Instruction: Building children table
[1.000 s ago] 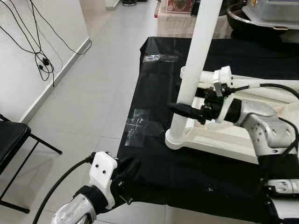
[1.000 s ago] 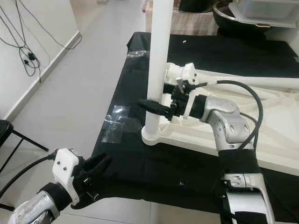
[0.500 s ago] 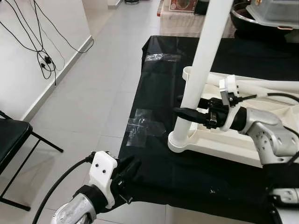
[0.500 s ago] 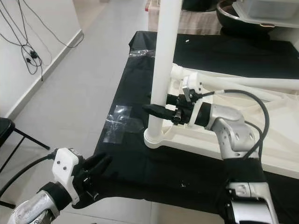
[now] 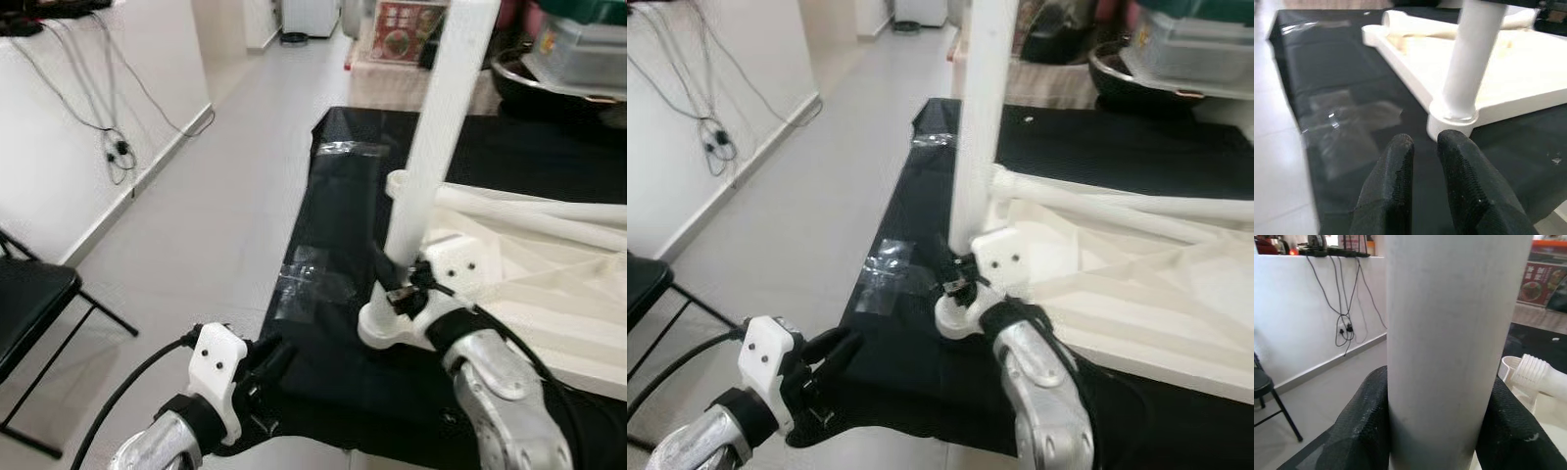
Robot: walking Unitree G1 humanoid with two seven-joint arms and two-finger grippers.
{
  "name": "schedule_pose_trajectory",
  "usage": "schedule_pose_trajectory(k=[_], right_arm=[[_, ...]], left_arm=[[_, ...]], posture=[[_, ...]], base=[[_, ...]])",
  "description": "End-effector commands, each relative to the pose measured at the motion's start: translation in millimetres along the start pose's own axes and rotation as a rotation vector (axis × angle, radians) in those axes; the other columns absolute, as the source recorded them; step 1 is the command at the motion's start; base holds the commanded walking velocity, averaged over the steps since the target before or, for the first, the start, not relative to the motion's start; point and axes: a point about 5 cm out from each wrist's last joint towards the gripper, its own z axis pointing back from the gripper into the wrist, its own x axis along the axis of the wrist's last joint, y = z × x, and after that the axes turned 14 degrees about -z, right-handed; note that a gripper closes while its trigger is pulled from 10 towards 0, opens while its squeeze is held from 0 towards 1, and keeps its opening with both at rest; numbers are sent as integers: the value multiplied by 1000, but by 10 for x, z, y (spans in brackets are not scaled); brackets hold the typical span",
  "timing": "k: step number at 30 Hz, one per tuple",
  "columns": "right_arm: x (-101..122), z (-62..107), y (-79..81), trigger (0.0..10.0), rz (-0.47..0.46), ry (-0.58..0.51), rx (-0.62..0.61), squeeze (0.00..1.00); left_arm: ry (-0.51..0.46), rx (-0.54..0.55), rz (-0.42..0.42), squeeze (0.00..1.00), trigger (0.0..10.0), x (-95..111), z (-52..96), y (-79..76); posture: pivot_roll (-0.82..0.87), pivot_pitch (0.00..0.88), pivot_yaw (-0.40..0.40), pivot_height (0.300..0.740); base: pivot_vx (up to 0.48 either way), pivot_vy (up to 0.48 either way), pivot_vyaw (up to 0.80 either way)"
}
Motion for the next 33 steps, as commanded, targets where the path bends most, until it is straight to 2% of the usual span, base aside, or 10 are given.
schedule_pose_trajectory(k=[1, 2, 3, 4, 8, 16, 17, 18, 19, 33], right_arm=[[-278, 7, -89, 8314, 2, 167, -62, 0], [-278, 7, -89, 8314, 2, 167, -62, 0], [-226, -19, -73, 10000, -19, 137, -49, 490], [-179, -41, -67, 10000, -22, 119, -42, 1000], [-61, -125, -118, 10000, -68, 70, 5, 1000], [243, -278, -69, 10000, -54, 18, 429, 1000], [256, -286, -74, 10000, -37, 31, 478, 867], [256, -286, -74, 10000, -37, 31, 478, 867], [269, -313, -98, 10000, -15, 44, 516, 0], [404, -445, -341, 10000, -6, 164, 831, 0]], left_arm=[[13, 3, 13, 0, 10000, -42, 8, -4], [13, 3, 13, 0, 10000, -42, 8, -4], [14, 1, 15, 0, 10000, -44, 9, -14], [14, -1, 15, 0, 10000, -45, 10, -21], [13, -1, 15, 0, 10000, -42, 9, -19], [12, 0, 14, 0, 10000, -40, 6, -24], [11, 1, 14, 0, 10000, -38, 6, -26], [11, 1, 14, 0, 10000, -38, 6, -26], [11, 2, 14, 0, 10000, -36, 6, -23], [12, 8, 16, 0, 10000, -24, 22, -23]], posture=[[31, 156, -19, 740], [31, 156, -19, 740], [31, 155, -18, 740], [32, 155, -17, 740], [28, 153, -21, 740], [39, 146, -21, 740], [40, 145, -20, 740], [40, 145, -20, 740], [41, 145, -21, 740], [56, 161, -13, 740]], base=[[0, 0, 0], [0, 0, 0], [0, 0, 0], [0, 0, 0], [0, 0, 0], [0, 0, 0], [0, 0, 0], [0, 0, 0], [0, 0, 0], [0, 0, 0]])
